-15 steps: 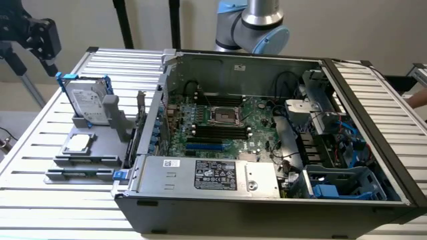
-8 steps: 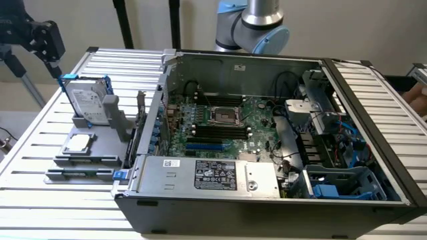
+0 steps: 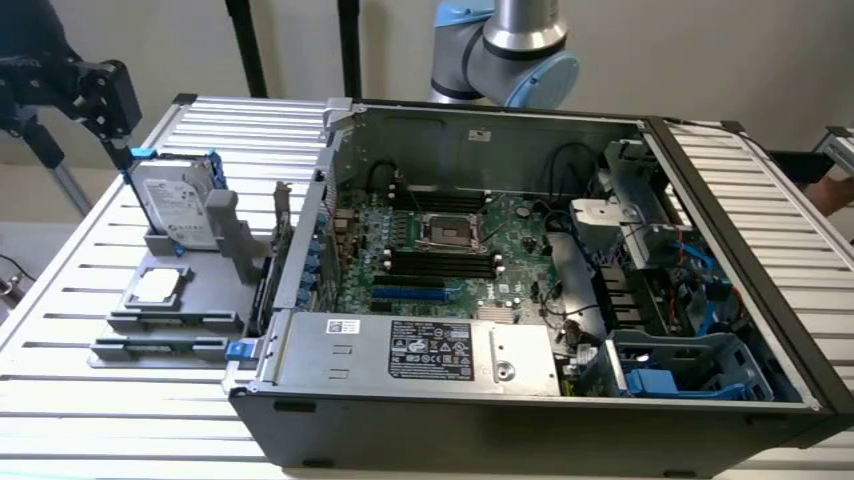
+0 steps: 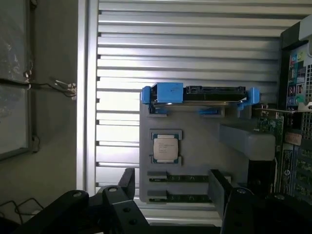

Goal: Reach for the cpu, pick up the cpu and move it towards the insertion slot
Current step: 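Pick up the cpu and move it towards the insertion slot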

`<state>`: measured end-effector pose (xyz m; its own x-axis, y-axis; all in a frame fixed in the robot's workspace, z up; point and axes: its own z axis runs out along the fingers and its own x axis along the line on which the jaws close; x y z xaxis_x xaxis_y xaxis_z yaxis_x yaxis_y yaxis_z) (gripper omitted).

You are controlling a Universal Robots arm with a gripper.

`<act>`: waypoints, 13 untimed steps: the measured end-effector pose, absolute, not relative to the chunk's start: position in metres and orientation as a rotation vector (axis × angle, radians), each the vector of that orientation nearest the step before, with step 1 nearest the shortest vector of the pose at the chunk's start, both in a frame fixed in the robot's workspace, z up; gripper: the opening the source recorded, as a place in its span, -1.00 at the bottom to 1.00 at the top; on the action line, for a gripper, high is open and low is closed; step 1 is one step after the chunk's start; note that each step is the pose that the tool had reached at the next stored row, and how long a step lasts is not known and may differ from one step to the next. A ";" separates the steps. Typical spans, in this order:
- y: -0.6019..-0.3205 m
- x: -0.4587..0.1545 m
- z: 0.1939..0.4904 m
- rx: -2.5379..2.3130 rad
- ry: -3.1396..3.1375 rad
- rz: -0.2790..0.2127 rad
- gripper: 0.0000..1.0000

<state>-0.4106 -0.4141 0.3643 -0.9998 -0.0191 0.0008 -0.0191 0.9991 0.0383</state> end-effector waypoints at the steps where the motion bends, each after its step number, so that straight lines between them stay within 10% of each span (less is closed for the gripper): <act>1: -0.415 -0.410 0.362 0.030 -3.140 -0.060 0.42; 13: -0.423 -0.410 0.341 0.032 -3.140 -0.060 0.42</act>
<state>-0.4098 -0.4231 0.3406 -0.9998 -0.0206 0.0007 -0.0206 0.9991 0.0382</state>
